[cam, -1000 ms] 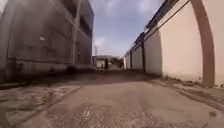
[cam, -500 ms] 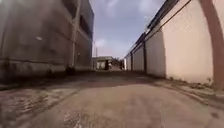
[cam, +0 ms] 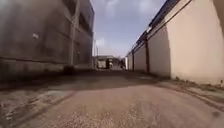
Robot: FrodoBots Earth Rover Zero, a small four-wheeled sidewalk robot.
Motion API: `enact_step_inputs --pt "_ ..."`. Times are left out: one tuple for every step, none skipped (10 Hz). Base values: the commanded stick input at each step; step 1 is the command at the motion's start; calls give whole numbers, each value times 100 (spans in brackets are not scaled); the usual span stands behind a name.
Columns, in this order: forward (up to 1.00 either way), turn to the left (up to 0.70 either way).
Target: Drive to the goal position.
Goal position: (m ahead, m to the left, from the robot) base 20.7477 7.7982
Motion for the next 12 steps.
enact_step_inputs --pt "70 1" --pt "70 1" --pt "70 1" --pt "70 1" --pt "70 1" --pt "70 1" --pt "70 1" --pt "70 1" --pt "70 1" --pt "70 1" --pt "70 1" --pt "70 1"
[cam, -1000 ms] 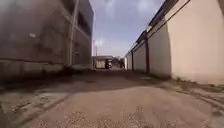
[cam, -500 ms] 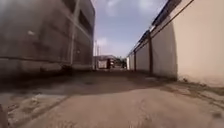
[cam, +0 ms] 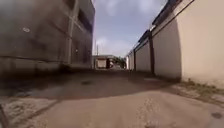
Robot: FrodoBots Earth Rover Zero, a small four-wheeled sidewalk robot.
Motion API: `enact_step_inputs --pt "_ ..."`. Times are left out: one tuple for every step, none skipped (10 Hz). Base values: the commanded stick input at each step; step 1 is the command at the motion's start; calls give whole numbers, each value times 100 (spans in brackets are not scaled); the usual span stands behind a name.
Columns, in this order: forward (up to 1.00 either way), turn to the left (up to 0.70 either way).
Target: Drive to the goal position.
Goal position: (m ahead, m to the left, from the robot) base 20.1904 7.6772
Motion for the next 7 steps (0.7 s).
enact_step_inputs --pt "70 1" --pt "70 1" --pt "70 1" --pt "70 1" --pt "70 1" --pt "70 1" --pt "70 1"
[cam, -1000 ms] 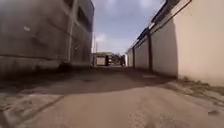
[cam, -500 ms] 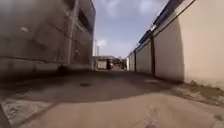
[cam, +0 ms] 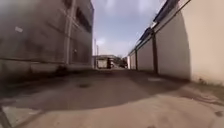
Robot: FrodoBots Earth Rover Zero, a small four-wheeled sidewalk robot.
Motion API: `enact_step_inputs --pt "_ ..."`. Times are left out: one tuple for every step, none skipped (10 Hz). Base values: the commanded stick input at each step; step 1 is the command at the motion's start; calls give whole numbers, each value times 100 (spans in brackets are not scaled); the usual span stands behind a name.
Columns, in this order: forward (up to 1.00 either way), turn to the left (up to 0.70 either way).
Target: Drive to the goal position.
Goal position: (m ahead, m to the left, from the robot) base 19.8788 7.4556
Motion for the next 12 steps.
enact_step_inputs --pt "70 1" --pt "70 1" --pt "70 1" --pt "70 1" --pt "70 1" --pt "70 1" --pt "70 1" --pt "70 1" --pt "70 1" --pt "70 1" --pt "70 1" --pt "70 1"
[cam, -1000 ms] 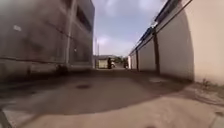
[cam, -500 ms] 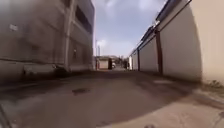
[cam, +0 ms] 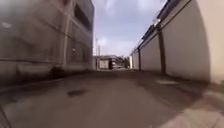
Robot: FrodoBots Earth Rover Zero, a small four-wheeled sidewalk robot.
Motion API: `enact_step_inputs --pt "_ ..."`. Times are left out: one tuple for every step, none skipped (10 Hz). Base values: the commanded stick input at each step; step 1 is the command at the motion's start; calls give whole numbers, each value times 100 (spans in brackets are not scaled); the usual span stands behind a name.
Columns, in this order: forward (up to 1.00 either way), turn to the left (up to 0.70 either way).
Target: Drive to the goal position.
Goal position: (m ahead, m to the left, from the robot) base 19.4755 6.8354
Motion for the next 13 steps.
enact_step_inputs --pt "70 1" --pt "70 1" --pt "70 1" --pt "70 1" --pt "70 1" --pt "70 1" --pt "70 1" --pt "70 1" --pt "70 1" --pt "70 1" --pt "70 1" --pt "70 1" --pt "70 1"
